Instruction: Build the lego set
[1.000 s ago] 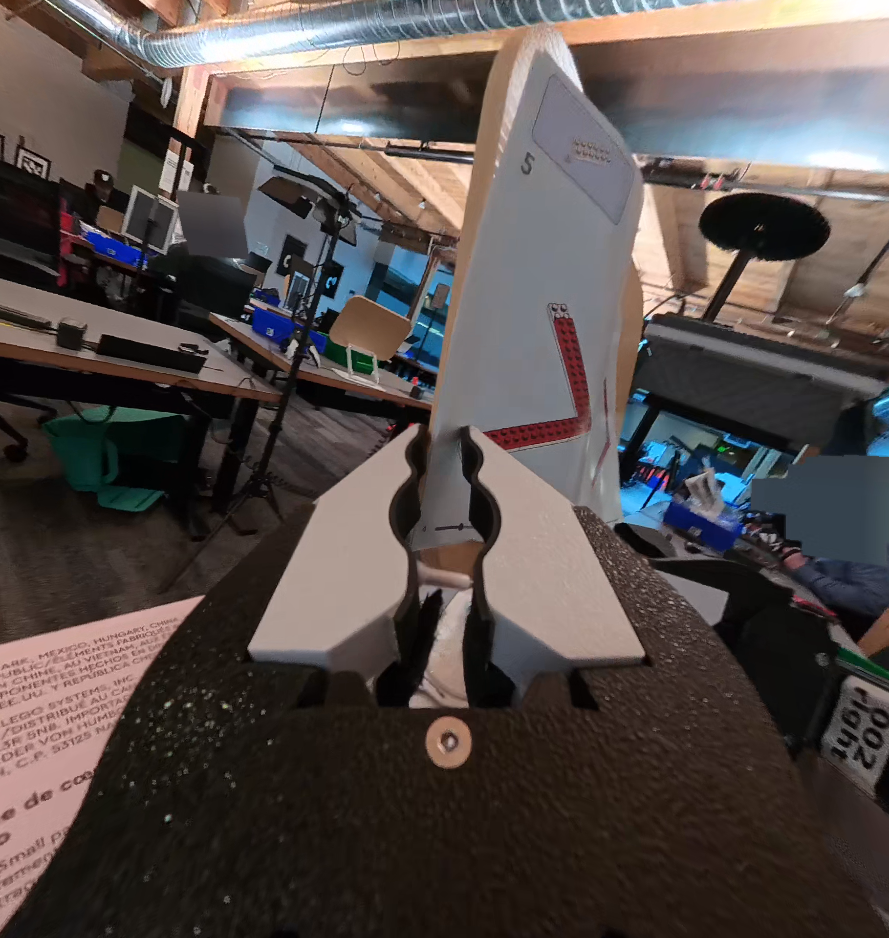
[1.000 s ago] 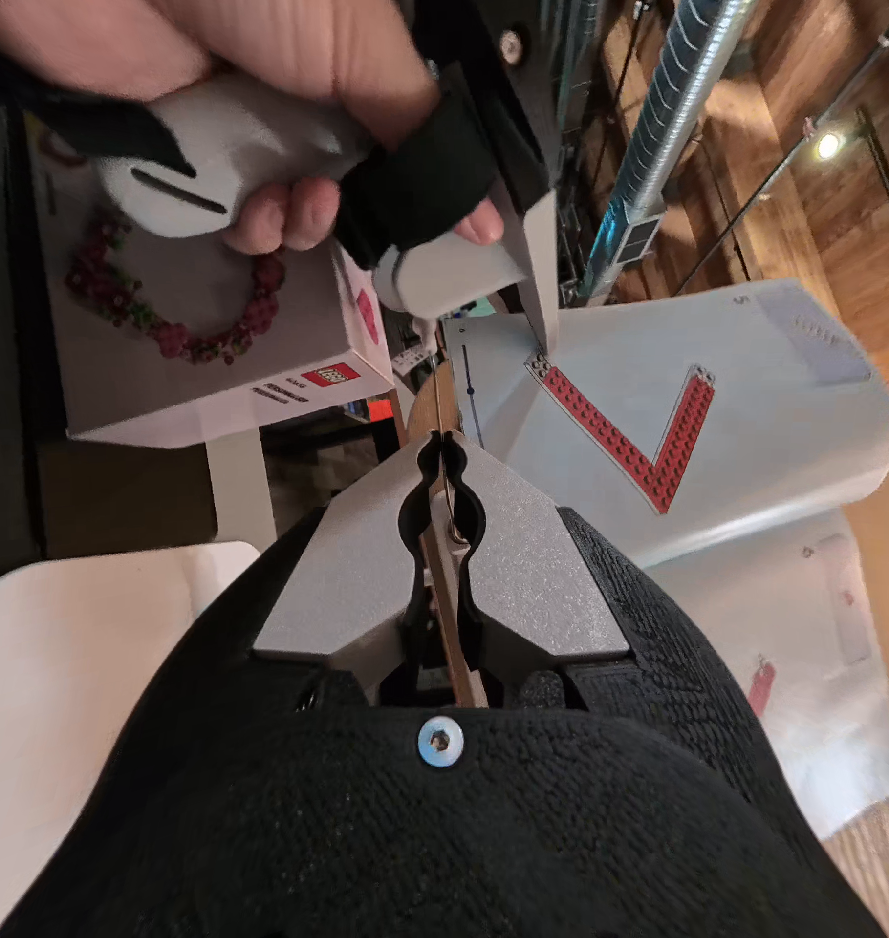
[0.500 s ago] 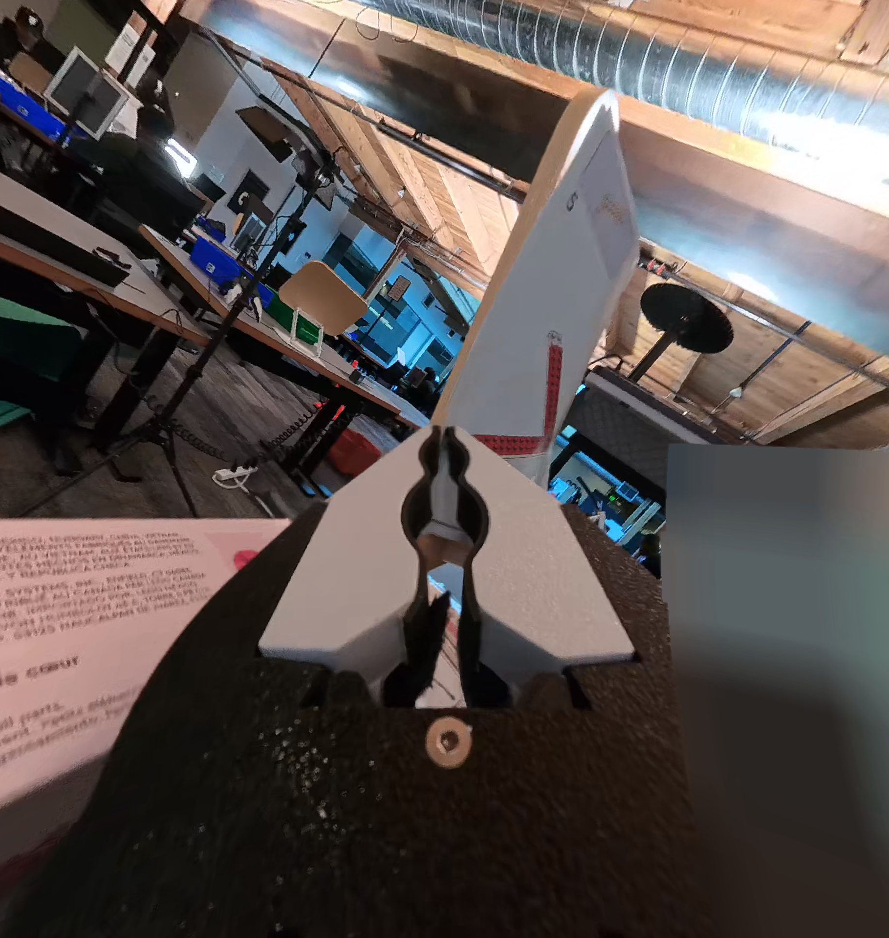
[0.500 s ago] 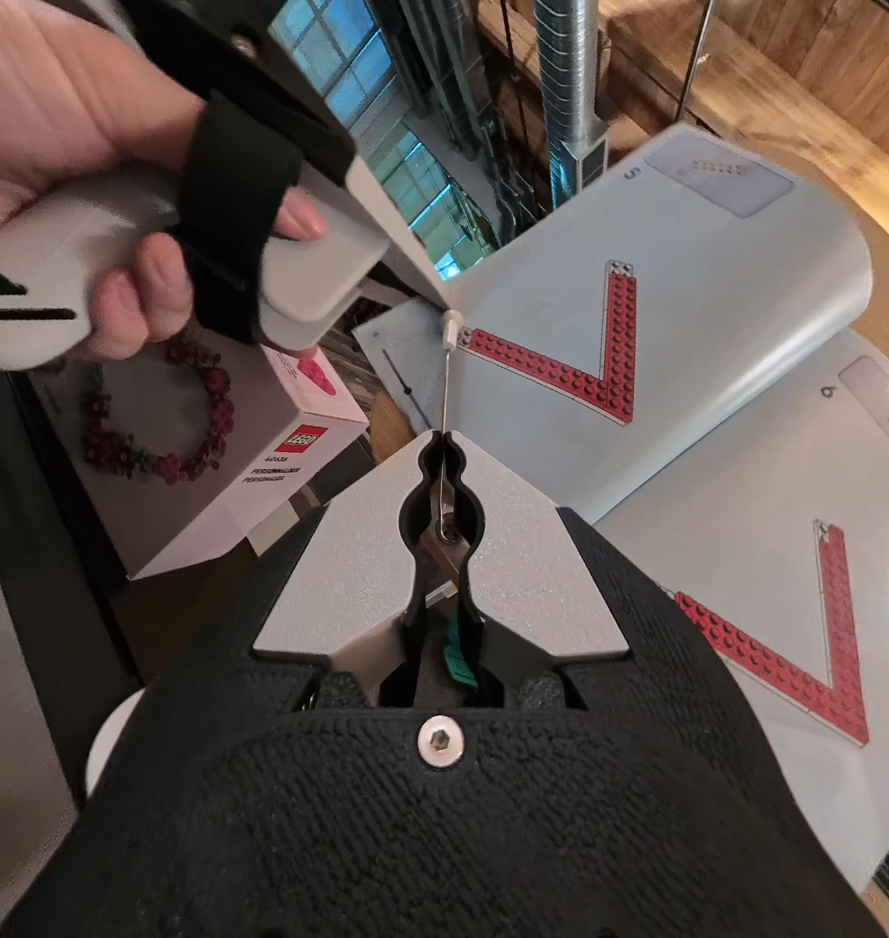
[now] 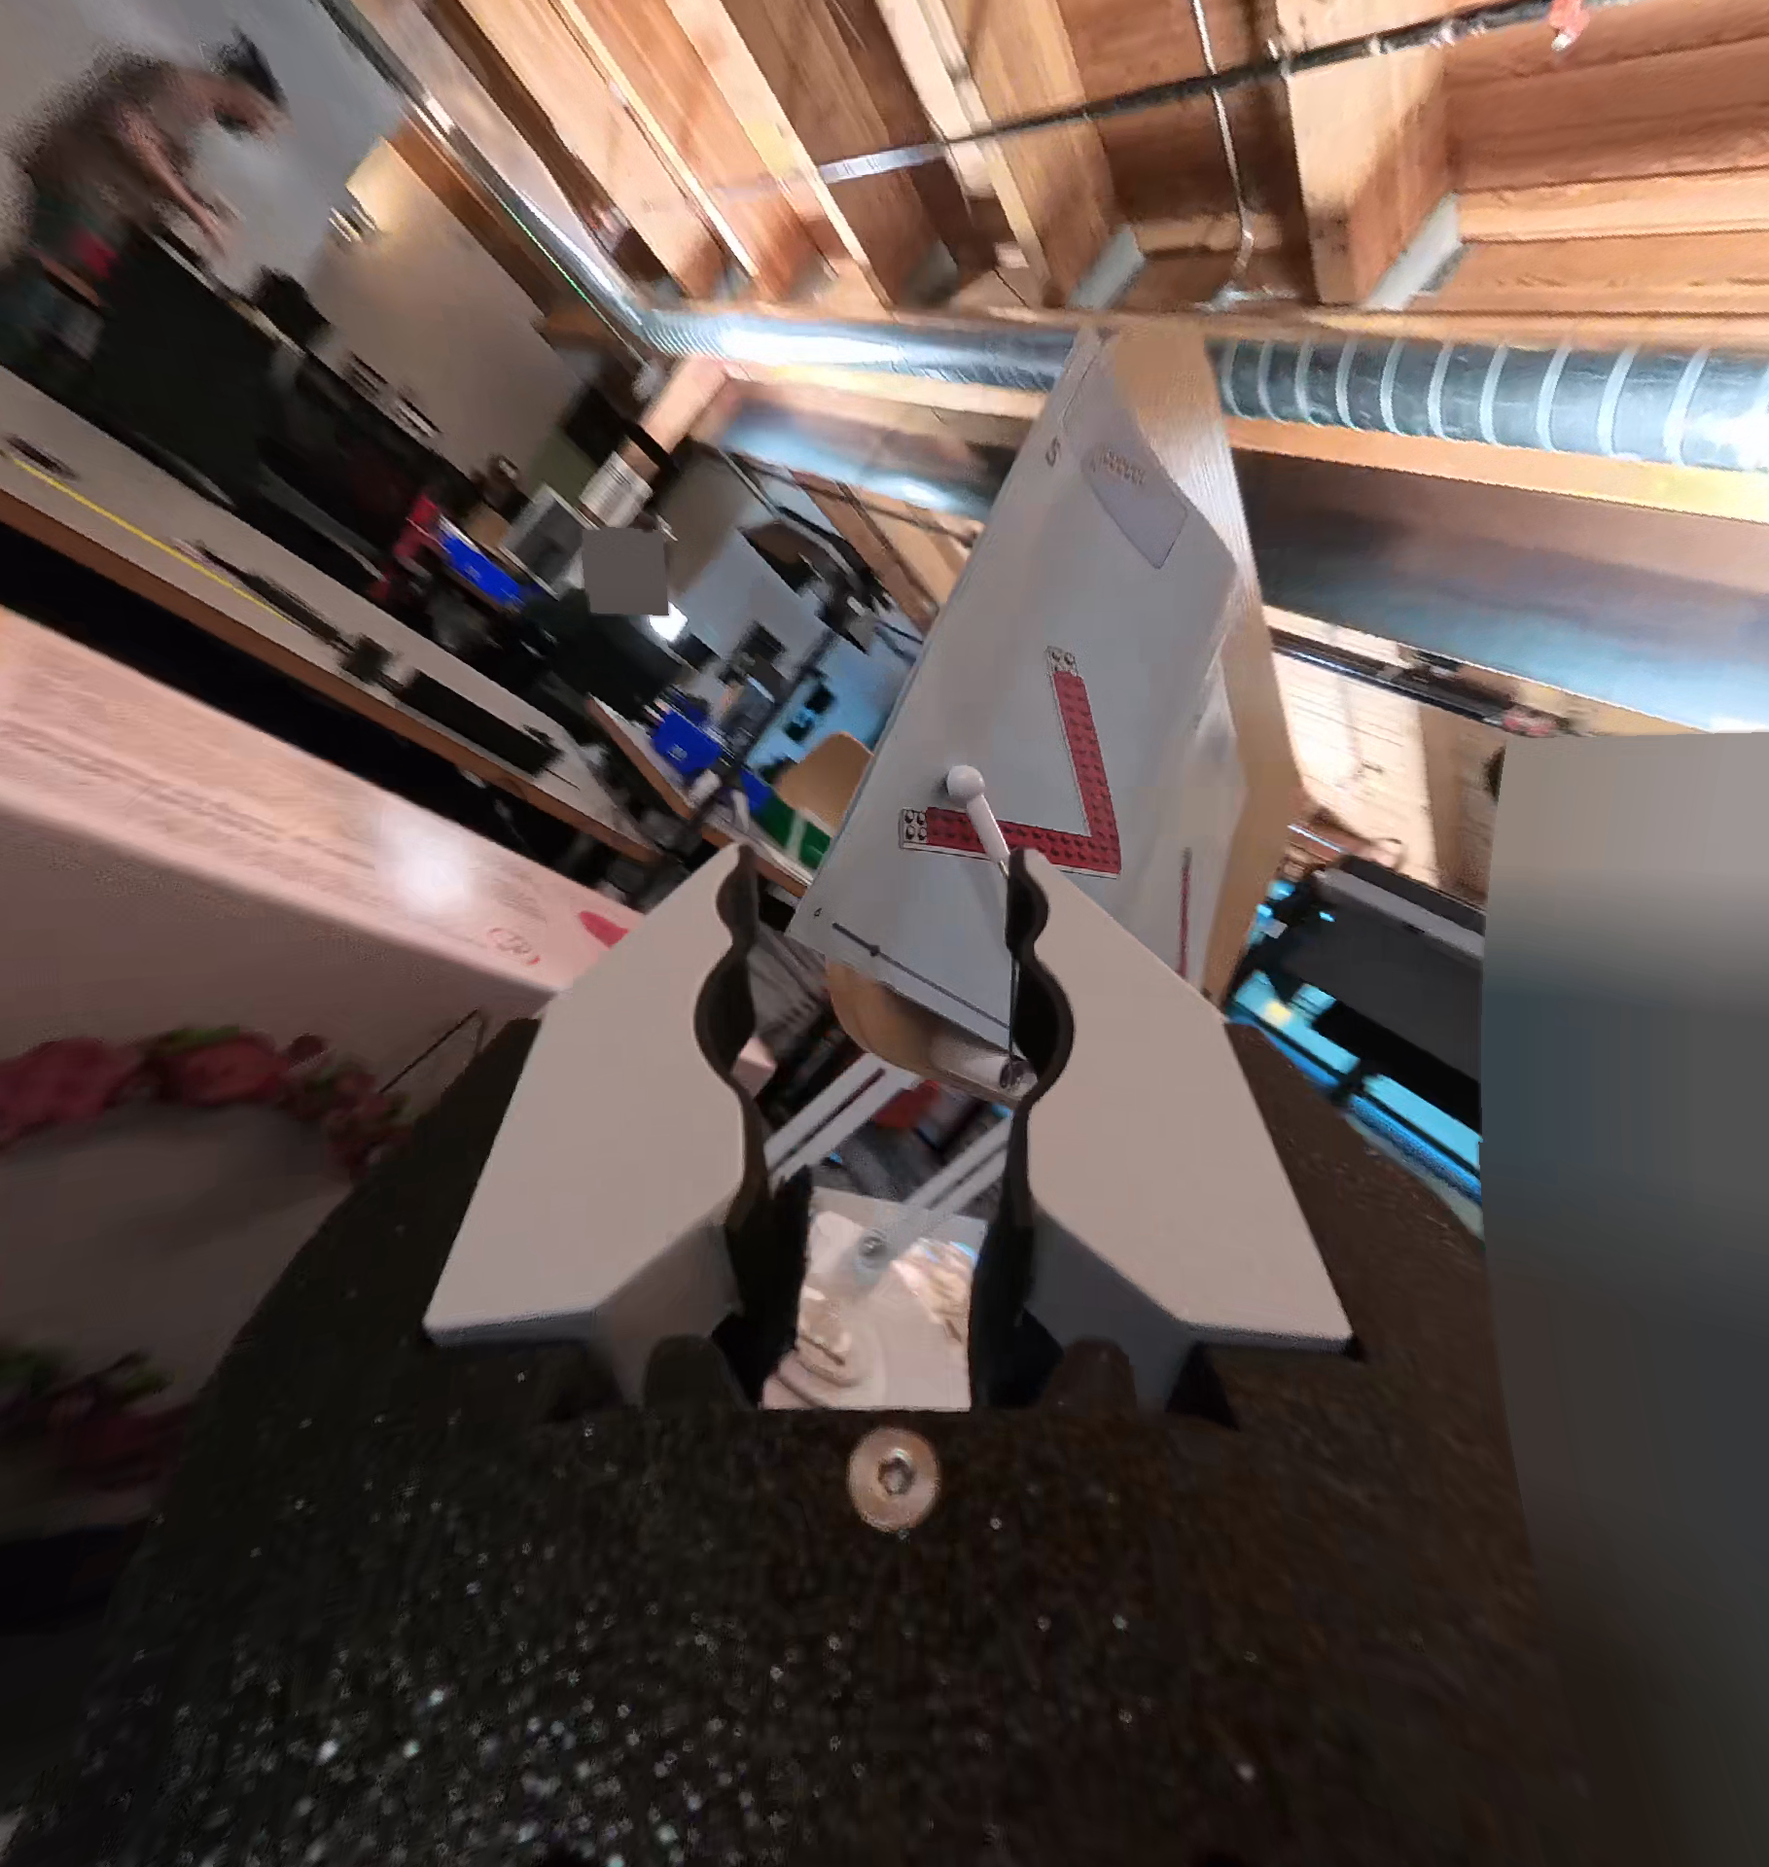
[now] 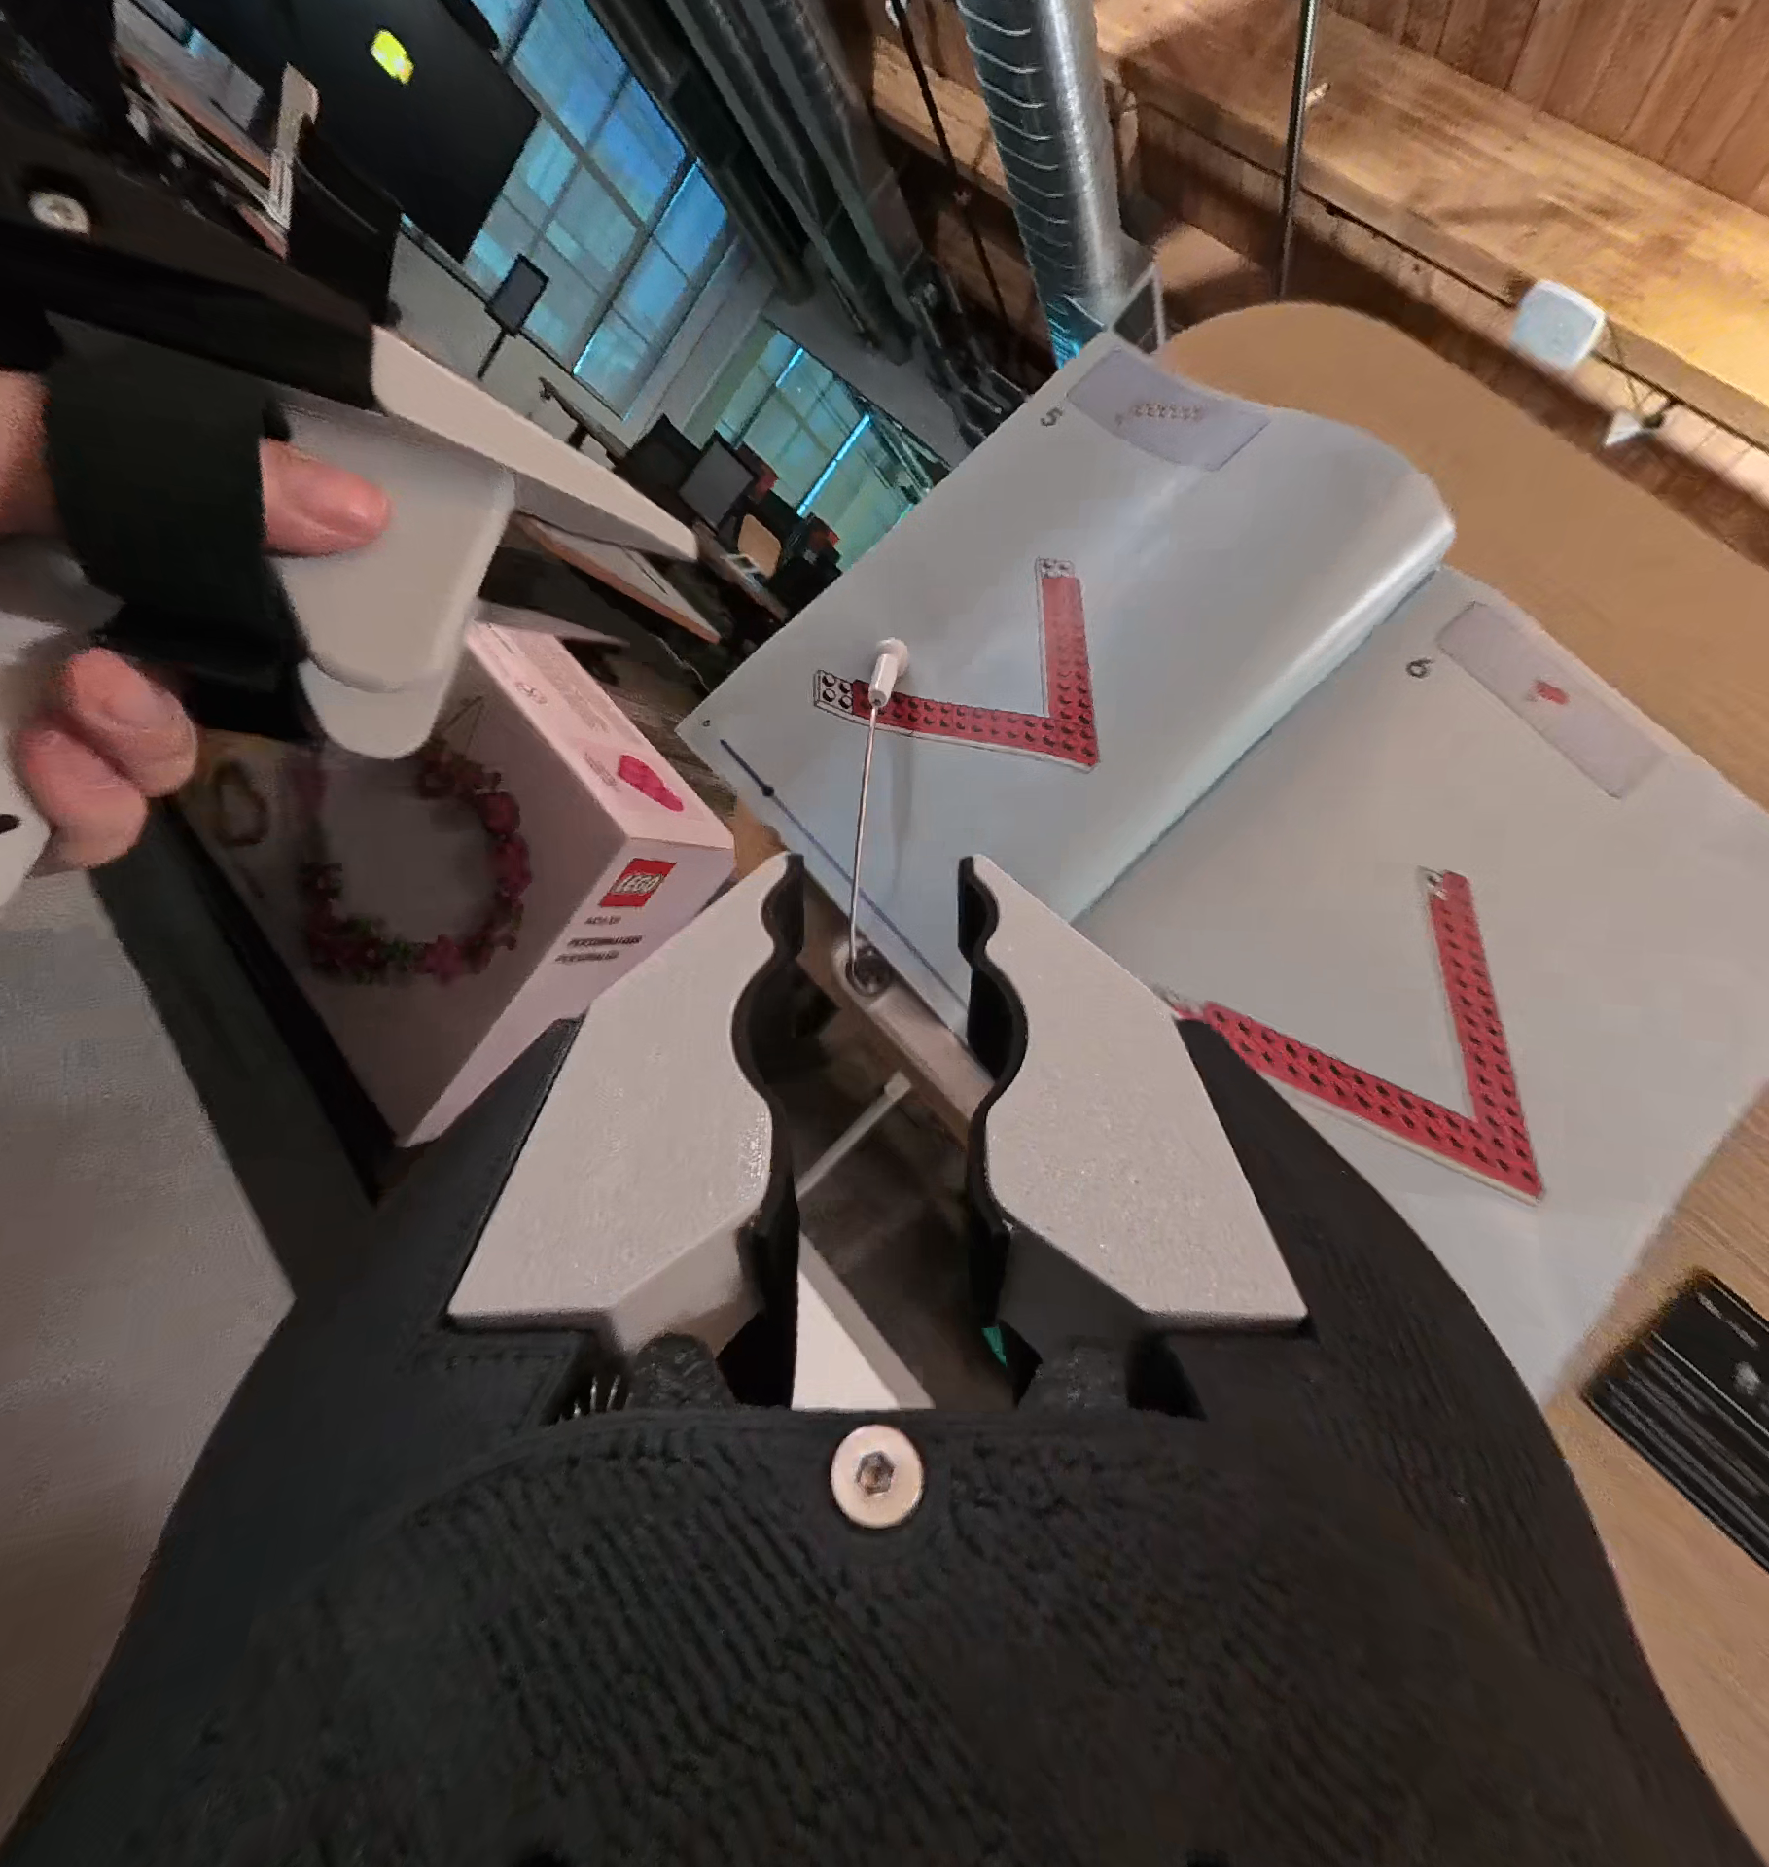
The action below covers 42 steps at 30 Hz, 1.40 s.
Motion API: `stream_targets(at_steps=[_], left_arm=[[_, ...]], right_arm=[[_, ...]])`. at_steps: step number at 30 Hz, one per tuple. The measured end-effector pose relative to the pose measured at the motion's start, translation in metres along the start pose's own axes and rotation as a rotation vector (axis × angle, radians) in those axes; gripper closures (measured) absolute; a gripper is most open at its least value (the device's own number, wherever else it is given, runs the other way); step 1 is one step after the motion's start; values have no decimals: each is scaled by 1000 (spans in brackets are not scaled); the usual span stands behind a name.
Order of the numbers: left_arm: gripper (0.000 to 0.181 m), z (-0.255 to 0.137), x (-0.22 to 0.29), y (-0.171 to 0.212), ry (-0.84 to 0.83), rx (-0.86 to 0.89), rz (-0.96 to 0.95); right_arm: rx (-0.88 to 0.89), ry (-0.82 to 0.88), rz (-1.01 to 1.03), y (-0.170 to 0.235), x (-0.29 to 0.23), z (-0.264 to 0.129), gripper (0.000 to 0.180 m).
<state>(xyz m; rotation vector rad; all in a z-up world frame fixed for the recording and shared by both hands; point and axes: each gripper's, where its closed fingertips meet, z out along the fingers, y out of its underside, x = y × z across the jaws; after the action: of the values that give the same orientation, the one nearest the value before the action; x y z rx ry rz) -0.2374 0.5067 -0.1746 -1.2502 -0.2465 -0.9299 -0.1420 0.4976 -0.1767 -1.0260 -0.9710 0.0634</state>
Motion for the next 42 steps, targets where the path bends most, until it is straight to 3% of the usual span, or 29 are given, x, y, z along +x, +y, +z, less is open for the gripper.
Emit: stream_targets(at_steps=[1, 7, 12, 17, 22, 32, 35, 42], left_arm=[[132, -8, 2, -3, -36, 32, 39], [119, -59, 48, 9, -191, 112, 377], [105, -108, 107, 61, -136, 22, 608], [111, -166, 140, 106, -84, -84, 856], [114, -215, 144, 124, -88, -127, 936], [113, -235, 161, 116, -51, -58, 887], [86, -235, 146, 104, -161, -20, 901], [59, -237, 142, 96, -192, 10, 952]], right_arm=[[-1, -1, 12, -1, 2, -11, 149], [-31, 7, 166, -3, 15, -95, 143], [-80, 72, 318, 11, 18, -188, 139], [-135, 204, 329, 29, 15, -271, 140], [-135, 354, 233, 30, 14, -322, 141], [-105, 298, 65, 19, -6, -329, 148], [-124, 269, 43, 24, -12, -324, 147], [-92, 298, 46, 18, -6, -327, 133]])
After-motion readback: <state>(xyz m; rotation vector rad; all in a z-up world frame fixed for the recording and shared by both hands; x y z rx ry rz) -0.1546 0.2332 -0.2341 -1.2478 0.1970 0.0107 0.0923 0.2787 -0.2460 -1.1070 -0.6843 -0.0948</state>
